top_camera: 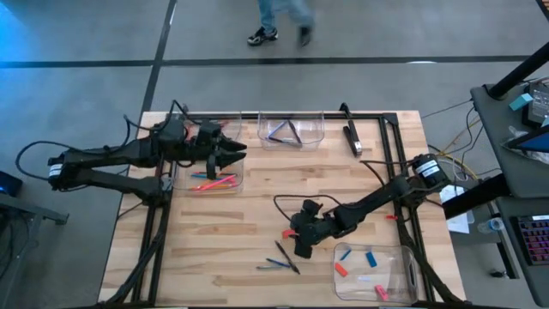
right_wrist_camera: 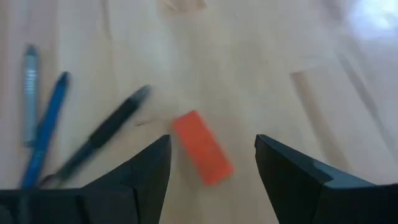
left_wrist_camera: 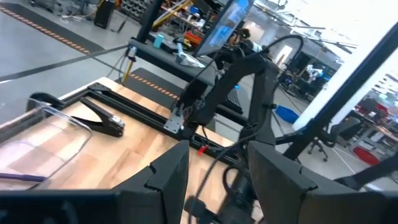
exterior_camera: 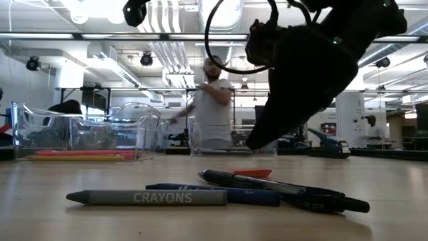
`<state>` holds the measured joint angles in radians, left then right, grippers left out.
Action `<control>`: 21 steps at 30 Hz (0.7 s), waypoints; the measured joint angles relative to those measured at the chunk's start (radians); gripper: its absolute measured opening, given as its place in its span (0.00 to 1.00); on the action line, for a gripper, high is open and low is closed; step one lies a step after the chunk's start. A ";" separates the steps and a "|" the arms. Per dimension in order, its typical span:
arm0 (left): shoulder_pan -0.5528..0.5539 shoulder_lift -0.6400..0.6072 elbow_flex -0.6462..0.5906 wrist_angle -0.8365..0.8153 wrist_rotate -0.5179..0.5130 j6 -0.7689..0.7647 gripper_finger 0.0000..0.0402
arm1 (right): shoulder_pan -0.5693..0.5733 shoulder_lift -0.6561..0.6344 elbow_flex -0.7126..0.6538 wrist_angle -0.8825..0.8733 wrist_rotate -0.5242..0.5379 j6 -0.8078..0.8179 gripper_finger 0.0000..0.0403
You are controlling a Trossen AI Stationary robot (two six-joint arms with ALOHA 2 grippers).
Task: Sort crayons/erasers/pens/pencils in bins
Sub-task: Put the orange eraser into the bottom right transparent bin
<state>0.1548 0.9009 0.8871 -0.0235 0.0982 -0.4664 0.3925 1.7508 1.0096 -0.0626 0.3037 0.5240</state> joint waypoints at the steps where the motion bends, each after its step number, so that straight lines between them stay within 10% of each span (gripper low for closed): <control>1: -0.007 0.000 0.000 0.000 0.000 0.000 0.37 | -0.002 0.000 0.000 -0.007 0.010 -0.008 0.55; 21: -0.052 0.000 -0.009 -0.002 -0.021 -0.002 0.37 | -0.011 0.103 0.003 -0.003 -0.022 0.017 0.55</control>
<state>0.1028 0.9012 0.8777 -0.0250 0.0769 -0.4684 0.3819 1.8535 1.0126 -0.0660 0.2814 0.5413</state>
